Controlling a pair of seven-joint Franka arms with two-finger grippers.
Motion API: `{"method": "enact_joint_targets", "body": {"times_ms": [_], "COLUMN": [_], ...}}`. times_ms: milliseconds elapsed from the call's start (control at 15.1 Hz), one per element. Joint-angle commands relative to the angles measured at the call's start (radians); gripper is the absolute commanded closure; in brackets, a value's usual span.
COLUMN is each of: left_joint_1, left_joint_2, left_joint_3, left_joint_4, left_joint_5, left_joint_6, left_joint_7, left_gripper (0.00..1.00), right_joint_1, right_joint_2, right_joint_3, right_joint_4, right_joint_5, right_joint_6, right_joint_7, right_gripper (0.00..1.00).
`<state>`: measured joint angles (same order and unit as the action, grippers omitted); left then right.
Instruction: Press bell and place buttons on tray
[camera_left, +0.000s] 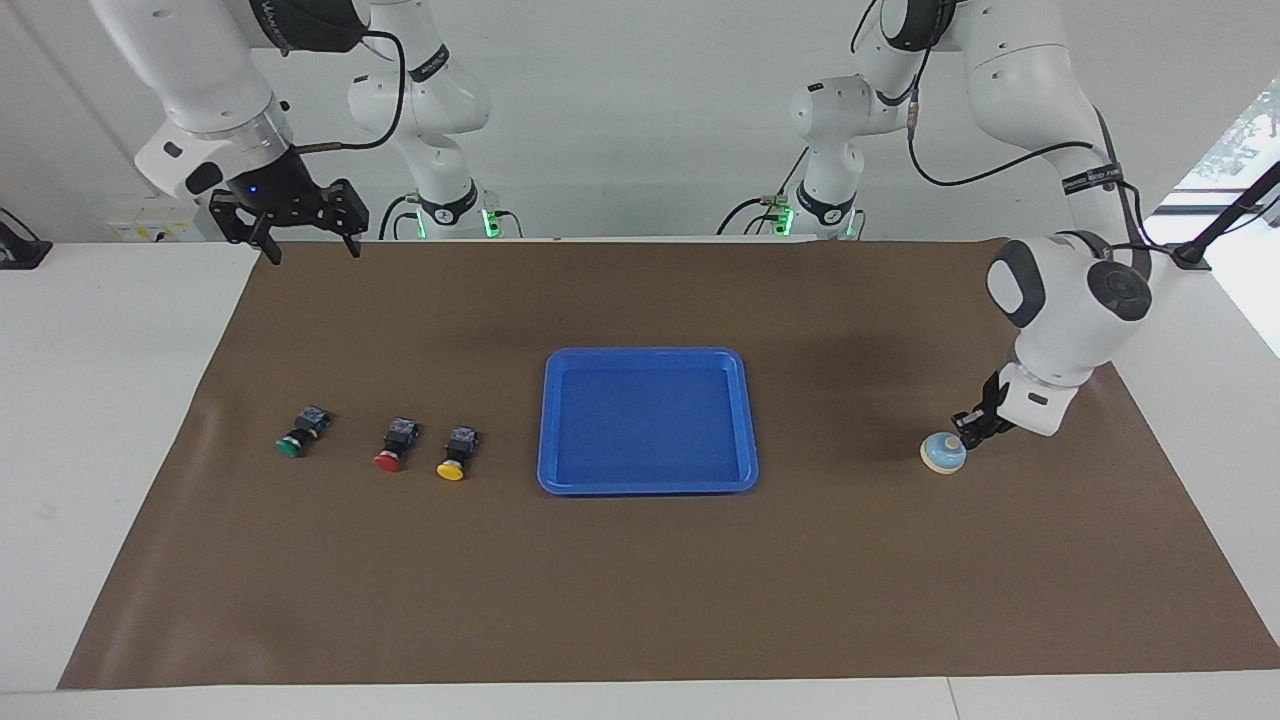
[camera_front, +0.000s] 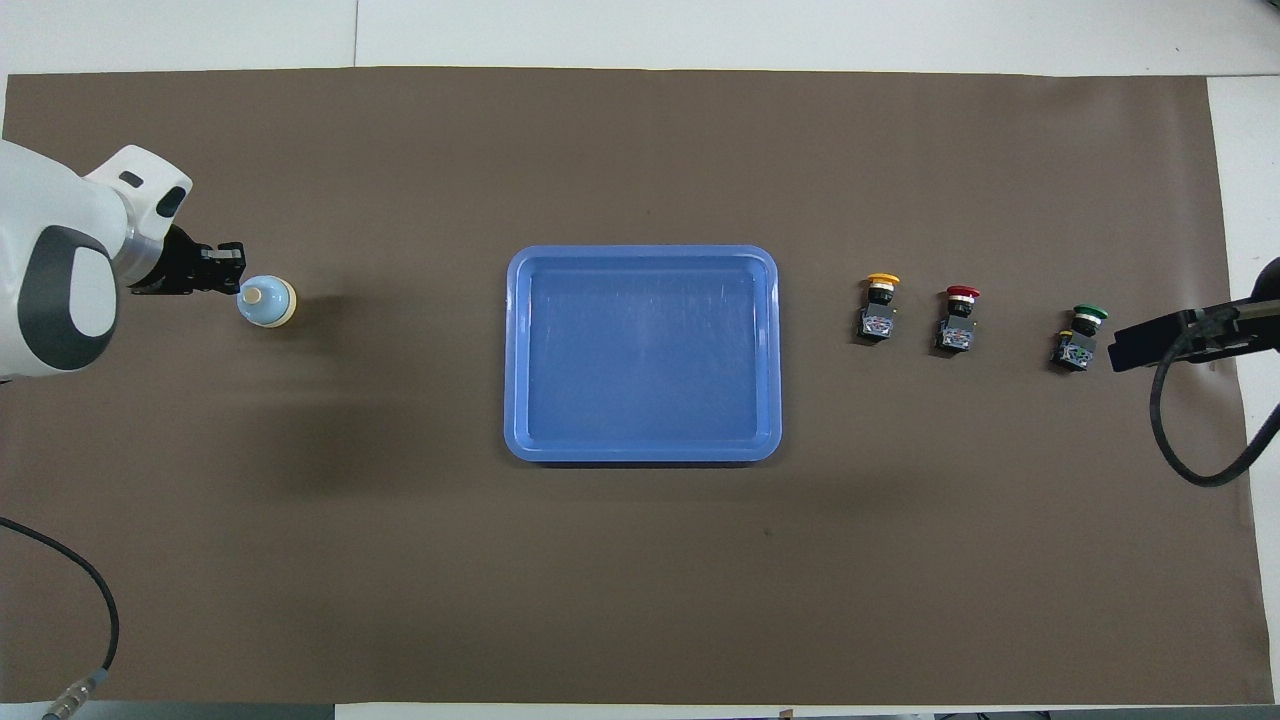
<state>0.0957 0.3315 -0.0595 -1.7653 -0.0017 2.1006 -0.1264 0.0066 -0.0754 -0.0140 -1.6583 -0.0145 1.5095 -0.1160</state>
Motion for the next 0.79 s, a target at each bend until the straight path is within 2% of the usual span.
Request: {"method": "enact_joint_targets", "body": {"times_ms": [0,66,132,198,264,397,463,727], "left_joint_1": [0.009,0.009,0.010,0.010,0.010,0.010,0.010,0.009], "left_joint_2": [-0.069,-0.106,-0.141,-0.176,-0.210,-0.264,-0.290,-0.370], "left_joint_3": [-0.002,-0.002,-0.002,-0.002,-0.002,0.000,0.000,-0.002], "left_joint_4": [0.089,0.089,0.087,0.086,0.081,0.081,0.081,0.079], "left_joint_5": [0.017,0.017,0.017,0.017,0.017,0.017,0.017,0.016], "left_joint_6": [-0.167,-0.200,-0.239,-0.269,-0.287,-0.330,-0.356,-0.430], "left_joint_7": [-0.009,-0.009,-0.007,-0.006,-0.006,-0.004,-0.002,-0.004], "left_gripper": [1.00,1.00,0.91,0.61,0.35,0.03,0.00,0.00], "right_joint_1": [-0.013,-0.013,-0.013,-0.013,-0.013,-0.013,-0.013,-0.013], "right_joint_2": [-0.017,-0.017,-0.017,-0.017,-0.017,-0.017,-0.017,-0.017], "right_joint_3": [0.008,0.008,0.008,0.008,0.008,0.008,0.008,0.008], "right_joint_4": [-0.015,-0.015,-0.015,-0.015,-0.015,-0.015,-0.015,-0.015], "right_joint_5": [-0.004,-0.005,-0.004,-0.005,-0.004,-0.004,-0.004,-0.005], "right_joint_6": [0.001,0.003,0.001,0.001,0.001,0.001,0.001,0.003], "right_joint_7": [-0.016,-0.016,-0.016,-0.016,-0.016,-0.016,-0.016,-0.016], "right_gripper": [0.00,0.00,0.00,0.00,0.00,0.00,0.00,0.00]}}
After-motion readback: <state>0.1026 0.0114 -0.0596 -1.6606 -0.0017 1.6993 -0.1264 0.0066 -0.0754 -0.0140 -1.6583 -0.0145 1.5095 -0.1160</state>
